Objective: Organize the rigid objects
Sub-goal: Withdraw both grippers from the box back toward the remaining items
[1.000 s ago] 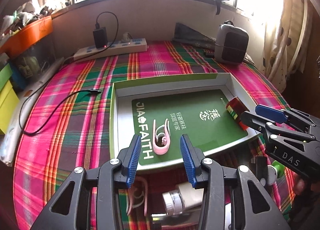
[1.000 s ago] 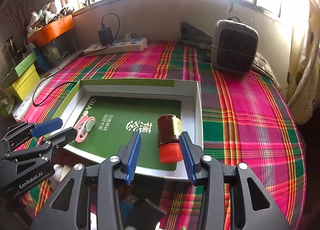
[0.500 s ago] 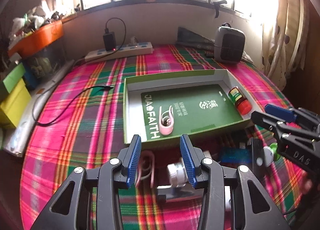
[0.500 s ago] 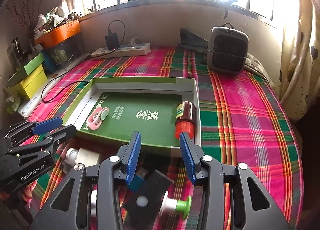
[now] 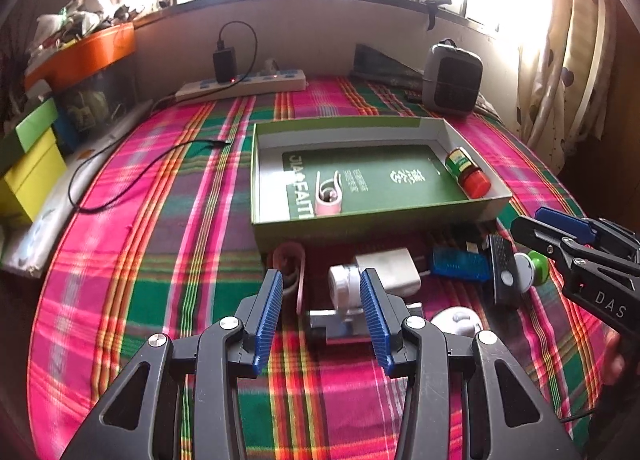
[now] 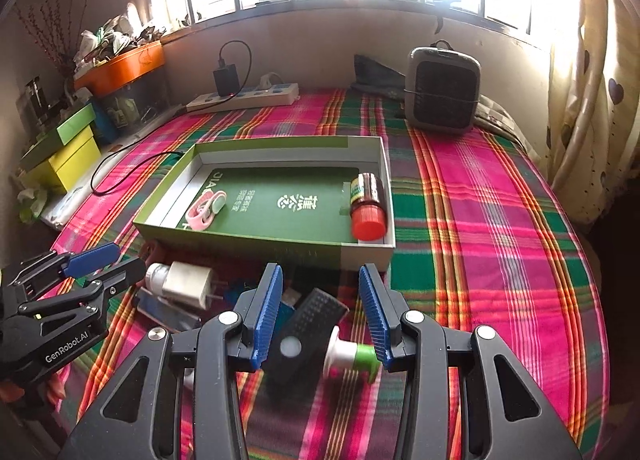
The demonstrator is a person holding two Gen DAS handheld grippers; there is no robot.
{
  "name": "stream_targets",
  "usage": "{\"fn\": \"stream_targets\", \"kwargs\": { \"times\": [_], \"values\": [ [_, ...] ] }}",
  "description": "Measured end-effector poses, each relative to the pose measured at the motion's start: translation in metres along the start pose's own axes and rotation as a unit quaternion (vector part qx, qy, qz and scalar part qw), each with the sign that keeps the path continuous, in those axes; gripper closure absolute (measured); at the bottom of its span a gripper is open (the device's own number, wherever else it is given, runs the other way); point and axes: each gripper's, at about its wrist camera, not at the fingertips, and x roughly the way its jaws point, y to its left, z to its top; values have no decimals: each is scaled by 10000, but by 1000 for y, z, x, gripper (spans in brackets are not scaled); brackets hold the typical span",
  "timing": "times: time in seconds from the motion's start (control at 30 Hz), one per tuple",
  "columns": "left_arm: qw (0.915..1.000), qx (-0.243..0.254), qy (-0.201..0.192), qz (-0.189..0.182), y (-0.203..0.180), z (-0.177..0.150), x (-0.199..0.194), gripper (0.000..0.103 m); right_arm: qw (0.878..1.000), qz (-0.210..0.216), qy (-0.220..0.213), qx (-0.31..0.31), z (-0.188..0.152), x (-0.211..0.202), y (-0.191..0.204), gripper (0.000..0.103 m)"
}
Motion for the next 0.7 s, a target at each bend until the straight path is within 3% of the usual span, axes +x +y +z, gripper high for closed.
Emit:
{"fn": "stream_targets", "kwargs": {
  "times": [0.7],
  "values": [
    [9993, -315, 63, -165, 18, -33, -12, 63, 9993, -135, 13, 360, -41, -20, -20, 61]
  ]
}}
